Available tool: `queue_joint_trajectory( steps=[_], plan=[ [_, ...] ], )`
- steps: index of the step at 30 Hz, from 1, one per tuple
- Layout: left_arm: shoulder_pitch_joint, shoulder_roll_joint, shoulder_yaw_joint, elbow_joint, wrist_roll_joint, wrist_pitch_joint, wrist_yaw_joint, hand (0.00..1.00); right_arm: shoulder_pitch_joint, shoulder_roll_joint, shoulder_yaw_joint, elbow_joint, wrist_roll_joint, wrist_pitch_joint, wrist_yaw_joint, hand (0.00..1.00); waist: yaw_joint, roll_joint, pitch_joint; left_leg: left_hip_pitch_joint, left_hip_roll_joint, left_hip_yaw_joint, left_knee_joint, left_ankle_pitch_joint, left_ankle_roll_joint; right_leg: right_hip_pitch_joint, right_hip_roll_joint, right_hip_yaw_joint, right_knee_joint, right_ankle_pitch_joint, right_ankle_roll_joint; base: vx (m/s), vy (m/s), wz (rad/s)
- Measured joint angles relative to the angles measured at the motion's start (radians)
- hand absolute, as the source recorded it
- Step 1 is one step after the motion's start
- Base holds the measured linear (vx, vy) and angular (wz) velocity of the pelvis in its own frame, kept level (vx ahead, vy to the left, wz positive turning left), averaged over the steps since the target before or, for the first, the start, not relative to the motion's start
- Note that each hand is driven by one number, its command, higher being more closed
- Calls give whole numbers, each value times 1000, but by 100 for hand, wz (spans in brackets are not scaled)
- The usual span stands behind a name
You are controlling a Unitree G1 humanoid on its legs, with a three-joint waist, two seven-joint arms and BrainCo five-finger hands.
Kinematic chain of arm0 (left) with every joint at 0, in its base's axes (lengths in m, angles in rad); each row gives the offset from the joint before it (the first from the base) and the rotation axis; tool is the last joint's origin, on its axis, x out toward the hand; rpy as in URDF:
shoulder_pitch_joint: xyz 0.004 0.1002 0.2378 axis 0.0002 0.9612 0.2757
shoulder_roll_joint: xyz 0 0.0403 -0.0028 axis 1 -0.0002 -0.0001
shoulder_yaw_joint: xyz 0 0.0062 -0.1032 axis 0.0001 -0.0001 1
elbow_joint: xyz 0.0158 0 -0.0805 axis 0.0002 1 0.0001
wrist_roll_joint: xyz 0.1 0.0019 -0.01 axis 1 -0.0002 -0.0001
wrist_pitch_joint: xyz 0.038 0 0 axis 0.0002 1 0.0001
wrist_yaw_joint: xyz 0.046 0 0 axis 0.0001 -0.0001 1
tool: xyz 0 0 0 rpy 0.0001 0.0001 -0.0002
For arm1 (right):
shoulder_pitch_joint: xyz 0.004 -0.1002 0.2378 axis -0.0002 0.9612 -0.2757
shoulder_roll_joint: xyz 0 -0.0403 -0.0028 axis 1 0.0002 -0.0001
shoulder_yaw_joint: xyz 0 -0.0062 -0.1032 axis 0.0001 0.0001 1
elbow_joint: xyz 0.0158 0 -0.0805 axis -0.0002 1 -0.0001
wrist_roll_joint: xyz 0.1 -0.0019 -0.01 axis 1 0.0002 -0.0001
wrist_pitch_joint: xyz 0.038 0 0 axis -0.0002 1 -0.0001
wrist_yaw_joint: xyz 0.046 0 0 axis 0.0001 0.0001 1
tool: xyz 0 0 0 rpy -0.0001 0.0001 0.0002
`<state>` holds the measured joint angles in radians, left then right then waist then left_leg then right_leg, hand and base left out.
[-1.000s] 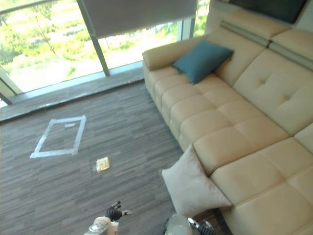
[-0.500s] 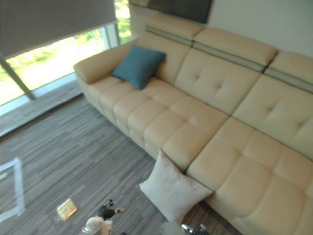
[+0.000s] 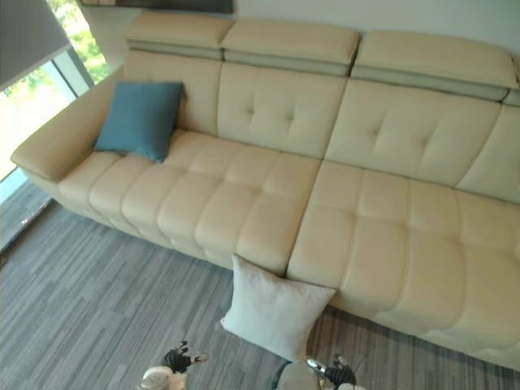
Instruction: Pick up cushions and gather them together orderly.
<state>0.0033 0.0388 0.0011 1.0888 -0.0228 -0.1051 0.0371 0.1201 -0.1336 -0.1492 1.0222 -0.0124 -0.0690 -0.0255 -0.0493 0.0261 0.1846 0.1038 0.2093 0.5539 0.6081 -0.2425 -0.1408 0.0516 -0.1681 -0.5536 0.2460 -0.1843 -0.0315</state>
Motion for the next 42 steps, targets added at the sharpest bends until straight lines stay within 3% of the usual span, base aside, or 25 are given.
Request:
queue_joint_trajectory(
  steps=[1,3,4,5,6,8,11,18,26,30,32,33,36,41,42],
  plan=[
    [1,-1,1,-16,0,-3,1,0,-19,-3,-1,11,0,0,-4,0,2,3,4,-36,-7,-59,-21,-48,13,5,2,40,-5,5,7,68,104,-93],
    [1,5,1,-20,-2,-6,1,0,-35,1,-3,20,2,0,-8,0,9,-8,10,-58,-33,-144,-115,-70,35,17,-8,96,-5,12,20,73,153,-97],
    [2,7,1,-20,-7,-16,3,0,-36,3,-3,19,3,-3,-12,0,10,-11,10,-72,-59,-233,-254,-35,34,20,-14,142,1,13,45,61,227,-96],
    [1,-1,1,-19,-14,-17,3,0,-37,-10,-3,18,3,-4,-14,0,12,12,12,-73,-62,-331,-366,101,4,12,12,184,13,5,76,61,227,-100],
    [0,-1,2,-19,-21,-17,3,0,-39,-11,-2,22,3,-1,-16,0,18,9,12,-66,-69,-330,-356,94,-9,15,9,211,12,3,86,64,181,-65],
    [3,23,0,-18,-21,-18,7,0,-11,13,6,19,3,-2,-15,0,10,-24,-9,-38,-100,-319,-405,101,3,18,-6,257,-42,33,115,107,167,-32],
    [11,38,0,-15,-21,-14,7,0,7,29,4,20,3,0,-14,0,10,-46,-15,-24,-125,-299,-434,107,12,21,-19,280,-76,54,130,76,124,-18],
    [26,29,-21,4,-18,-15,6,0,19,11,-8,21,4,-1,-15,0,6,-3,-27,48,-141,-289,-534,141,25,76,-1,297,-156,83,131,42,14,-7],
    [33,31,-21,7,-16,-16,7,0,17,10,-17,25,7,-1,-24,0,6,-1,-28,73,-113,-275,-574,158,24,62,43,364,-175,100,107,-13,-58,-26],
    [1,37,-21,0,-18,-16,28,0,-52,0,-14,21,13,-3,-37,0,7,-3,1,9,-113,-206,-567,158,21,-123,37,443,0,54,100,-130,-12,-53],
    [-72,55,-19,-31,-23,-16,52,0,-133,13,-11,12,15,-6,-50,0,7,-50,83,-113,-111,-176,-445,126,20,-295,8,490,162,14,92,-169,-80,-32],
    [-81,55,-18,-43,-26,-17,56,0,-146,14,-11,11,15,-6,-55,0,9,-51,98,-139,-104,-175,-406,113,18,-313,8,494,182,10,92,-248,-109,-22],
    [-151,56,4,-140,-73,-21,98,0,-206,18,-3,-77,35,-15,-85,0,21,-39,154,-352,-8,-156,-125,8,13,-491,33,505,324,-19,69,-234,-112,-28],
    [-281,71,17,-223,-117,-51,132,0,-333,12,21,-188,62,-28,-112,0,42,-49,225,-514,63,-156,48,-38,21,-658,52,498,453,-47,58,-161,-101,-15],
    [-348,70,25,-265,-141,-66,139,0,-405,-1,48,-227,74,-43,-117,0,48,-49,247,-629,82,-198,123,-61,23,-757,61,486,502,-49,52,-163,-105,1]
  ],
)
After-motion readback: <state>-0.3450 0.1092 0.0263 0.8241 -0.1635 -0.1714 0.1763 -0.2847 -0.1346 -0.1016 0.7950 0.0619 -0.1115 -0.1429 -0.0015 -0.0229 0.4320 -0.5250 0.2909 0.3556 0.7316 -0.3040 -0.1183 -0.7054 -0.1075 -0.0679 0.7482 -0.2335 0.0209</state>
